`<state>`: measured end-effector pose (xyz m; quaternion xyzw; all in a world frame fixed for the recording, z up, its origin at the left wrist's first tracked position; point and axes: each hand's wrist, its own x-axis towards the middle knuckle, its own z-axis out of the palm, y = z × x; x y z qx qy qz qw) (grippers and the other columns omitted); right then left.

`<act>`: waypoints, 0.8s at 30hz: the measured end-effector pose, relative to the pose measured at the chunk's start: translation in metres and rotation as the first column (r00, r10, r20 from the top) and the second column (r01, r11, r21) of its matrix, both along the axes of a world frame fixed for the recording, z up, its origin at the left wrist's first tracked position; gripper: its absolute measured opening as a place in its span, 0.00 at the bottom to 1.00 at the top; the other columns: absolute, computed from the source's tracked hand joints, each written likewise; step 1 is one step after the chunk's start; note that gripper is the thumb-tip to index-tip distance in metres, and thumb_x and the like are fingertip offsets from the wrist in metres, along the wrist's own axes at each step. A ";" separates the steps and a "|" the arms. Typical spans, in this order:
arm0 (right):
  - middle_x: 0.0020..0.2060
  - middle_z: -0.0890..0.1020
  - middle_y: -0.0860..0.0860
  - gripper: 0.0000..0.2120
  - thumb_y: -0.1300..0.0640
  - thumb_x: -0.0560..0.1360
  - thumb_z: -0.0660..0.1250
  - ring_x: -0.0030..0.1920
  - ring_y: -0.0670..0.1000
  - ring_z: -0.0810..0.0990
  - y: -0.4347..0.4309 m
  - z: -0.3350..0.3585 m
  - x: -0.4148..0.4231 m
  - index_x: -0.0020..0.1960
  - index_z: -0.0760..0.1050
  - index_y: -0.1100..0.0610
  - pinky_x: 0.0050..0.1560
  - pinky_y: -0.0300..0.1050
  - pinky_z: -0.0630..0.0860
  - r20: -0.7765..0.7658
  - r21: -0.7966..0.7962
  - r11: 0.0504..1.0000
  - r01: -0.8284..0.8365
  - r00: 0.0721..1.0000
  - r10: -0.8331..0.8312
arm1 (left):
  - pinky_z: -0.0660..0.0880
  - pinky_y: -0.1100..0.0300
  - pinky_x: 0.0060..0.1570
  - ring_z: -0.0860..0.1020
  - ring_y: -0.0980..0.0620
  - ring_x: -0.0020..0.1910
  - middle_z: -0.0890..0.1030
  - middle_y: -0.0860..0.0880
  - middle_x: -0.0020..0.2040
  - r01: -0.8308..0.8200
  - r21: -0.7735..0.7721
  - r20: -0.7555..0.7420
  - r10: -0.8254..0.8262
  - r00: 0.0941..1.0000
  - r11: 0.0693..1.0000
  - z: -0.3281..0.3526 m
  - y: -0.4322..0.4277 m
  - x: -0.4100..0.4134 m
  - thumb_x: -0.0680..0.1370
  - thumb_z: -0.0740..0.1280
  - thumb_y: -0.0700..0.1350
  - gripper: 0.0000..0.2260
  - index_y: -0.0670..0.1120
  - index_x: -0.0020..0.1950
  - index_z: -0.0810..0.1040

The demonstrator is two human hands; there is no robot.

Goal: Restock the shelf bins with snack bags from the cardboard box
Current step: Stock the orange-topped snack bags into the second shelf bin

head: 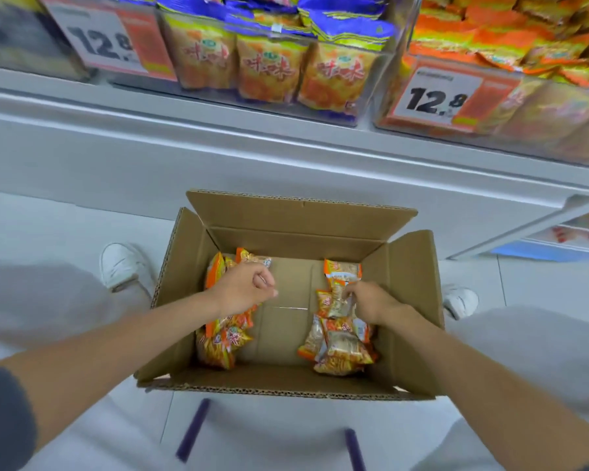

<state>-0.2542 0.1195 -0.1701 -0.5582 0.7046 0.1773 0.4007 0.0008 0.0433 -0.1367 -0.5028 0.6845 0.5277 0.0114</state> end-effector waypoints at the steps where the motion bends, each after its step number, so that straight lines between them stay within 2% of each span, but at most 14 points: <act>1: 0.58 0.79 0.56 0.19 0.70 0.74 0.63 0.58 0.54 0.78 -0.004 0.002 -0.001 0.63 0.76 0.58 0.49 0.41 0.72 0.019 -0.041 0.998 0.047 0.999 -0.047 | 0.77 0.55 0.55 0.80 0.54 0.49 0.82 0.48 0.46 -0.003 0.020 0.016 0.002 1.000 1.000 0.001 0.000 0.000 0.75 0.72 0.43 0.05 0.46 0.50 0.79; 4: 0.42 0.80 0.51 0.13 0.66 0.73 0.67 0.42 0.50 0.80 -0.021 0.023 0.007 0.57 0.79 0.60 0.43 0.41 0.75 0.178 -0.149 0.946 0.288 0.949 -0.261 | 0.74 0.52 0.61 0.76 0.51 0.60 0.78 0.50 0.58 0.062 0.121 -0.010 -0.061 0.998 0.991 0.012 0.000 -0.006 0.73 0.74 0.40 0.18 0.50 0.60 0.76; 5: 0.40 0.79 0.49 0.11 0.66 0.74 0.67 0.37 0.47 0.77 -0.026 0.034 0.014 0.56 0.79 0.61 0.39 0.40 0.75 0.284 -0.129 0.908 0.398 0.893 -0.350 | 0.72 0.53 0.64 0.73 0.54 0.63 0.75 0.52 0.63 0.129 0.157 -0.030 -0.126 0.992 0.979 0.018 0.002 -0.008 0.72 0.75 0.39 0.24 0.51 0.65 0.74; 7: 0.44 0.78 0.51 0.10 0.66 0.77 0.66 0.39 0.47 0.78 -0.032 0.059 0.029 0.57 0.78 0.62 0.33 0.37 0.78 0.490 0.004 0.822 0.570 0.715 -0.498 | 0.70 0.59 0.64 0.68 0.57 0.65 0.70 0.55 0.67 0.203 0.198 -0.099 -0.187 0.977 0.959 0.030 0.007 -0.014 0.71 0.76 0.40 0.32 0.52 0.71 0.68; 8: 0.48 0.79 0.53 0.10 0.64 0.78 0.65 0.43 0.49 0.79 -0.033 0.070 0.033 0.58 0.78 0.62 0.35 0.38 0.80 0.553 0.072 0.796 0.601 0.640 -0.533 | 0.72 0.62 0.60 0.70 0.57 0.63 0.71 0.54 0.66 0.176 0.214 -0.150 -0.146 0.978 0.961 0.035 0.008 -0.017 0.72 0.75 0.39 0.32 0.51 0.72 0.67; 9: 0.51 0.80 0.55 0.10 0.60 0.79 0.64 0.48 0.51 0.81 -0.033 0.079 0.035 0.58 0.78 0.63 0.41 0.40 0.82 0.589 0.106 0.798 0.593 0.609 -0.531 | 0.75 0.66 0.53 0.74 0.57 0.58 0.74 0.53 0.62 0.117 0.230 -0.189 -0.074 0.979 0.966 0.040 0.009 -0.018 0.74 0.74 0.39 0.28 0.49 0.71 0.67; 11: 0.54 0.83 0.56 0.16 0.50 0.80 0.63 0.54 0.52 0.81 -0.030 0.092 0.034 0.59 0.79 0.61 0.53 0.46 0.80 0.625 0.101 0.843 0.528 0.626 -0.467 | 0.76 0.65 0.41 0.78 0.58 0.44 0.78 0.51 0.54 0.003 0.230 -0.205 0.045 0.978 0.973 0.049 0.006 -0.019 0.78 0.69 0.41 0.18 0.48 0.66 0.70; 13: 0.54 0.83 0.52 0.17 0.46 0.78 0.65 0.56 0.50 0.81 -0.026 0.102 0.031 0.60 0.79 0.56 0.59 0.48 0.76 0.625 0.066 0.884 0.464 0.671 -0.399 | 0.73 0.63 0.38 0.76 0.56 0.39 0.81 0.48 0.52 -0.056 0.238 -0.173 0.099 0.980 0.970 0.054 0.000 -0.017 0.80 0.66 0.45 0.11 0.47 0.62 0.74; 15: 0.54 0.84 0.51 0.15 0.50 0.76 0.69 0.56 0.49 0.81 -0.020 0.106 0.029 0.60 0.78 0.55 0.58 0.46 0.77 0.648 0.048 0.877 0.479 0.653 -0.392 | 0.72 0.60 0.41 0.76 0.51 0.44 0.82 0.43 0.55 -0.083 0.293 -0.180 0.140 0.974 0.952 0.056 -0.004 -0.017 0.80 0.65 0.48 0.10 0.48 0.61 0.76; 17: 0.53 0.84 0.53 0.14 0.54 0.75 0.71 0.55 0.50 0.82 -0.016 0.105 0.027 0.58 0.78 0.57 0.57 0.44 0.79 0.694 0.044 0.827 0.560 0.578 -0.429 | 0.75 0.57 0.48 0.78 0.51 0.50 0.81 0.45 0.58 -0.113 0.379 -0.207 0.203 0.957 0.918 0.059 -0.003 -0.019 0.79 0.67 0.49 0.12 0.49 0.61 0.76; 19: 0.51 0.84 0.54 0.10 0.57 0.76 0.70 0.53 0.50 0.83 -0.012 0.103 0.025 0.55 0.77 0.59 0.56 0.44 0.80 0.760 0.113 0.753 0.648 0.432 -0.486 | 0.78 0.52 0.56 0.78 0.54 0.58 0.80 0.50 0.59 -0.161 0.501 -0.229 0.310 0.923 0.850 0.059 0.000 -0.021 0.76 0.71 0.50 0.17 0.51 0.63 0.75; 21: 0.51 0.84 0.56 0.10 0.58 0.77 0.68 0.54 0.52 0.83 -0.010 0.100 0.023 0.56 0.76 0.62 0.58 0.47 0.79 0.799 0.241 0.672 0.700 0.250 -0.547 | 0.80 0.50 0.53 0.78 0.53 0.59 0.80 0.50 0.60 -0.192 0.589 -0.237 0.395 0.887 0.785 0.057 0.001 -0.021 0.72 0.75 0.47 0.22 0.50 0.64 0.73; 22: 0.53 0.83 0.57 0.13 0.59 0.77 0.68 0.56 0.53 0.82 -0.010 0.099 0.023 0.59 0.75 0.63 0.59 0.48 0.78 0.798 0.268 0.662 0.700 0.224 -0.559 | 0.81 0.51 0.51 0.80 0.52 0.58 0.81 0.48 0.59 -0.206 0.608 -0.243 0.427 0.871 0.766 0.054 0.001 -0.022 0.72 0.75 0.43 0.22 0.48 0.64 0.73; 24: 0.58 0.81 0.56 0.22 0.59 0.74 0.71 0.59 0.53 0.80 -0.010 0.096 0.026 0.66 0.70 0.62 0.63 0.50 0.76 0.778 0.215 0.690 0.691 0.306 -0.549 | 0.81 0.54 0.50 0.82 0.52 0.54 0.83 0.46 0.57 -0.252 0.563 -0.236 0.445 0.864 0.787 0.053 0.001 -0.026 0.73 0.74 0.38 0.19 0.45 0.62 0.75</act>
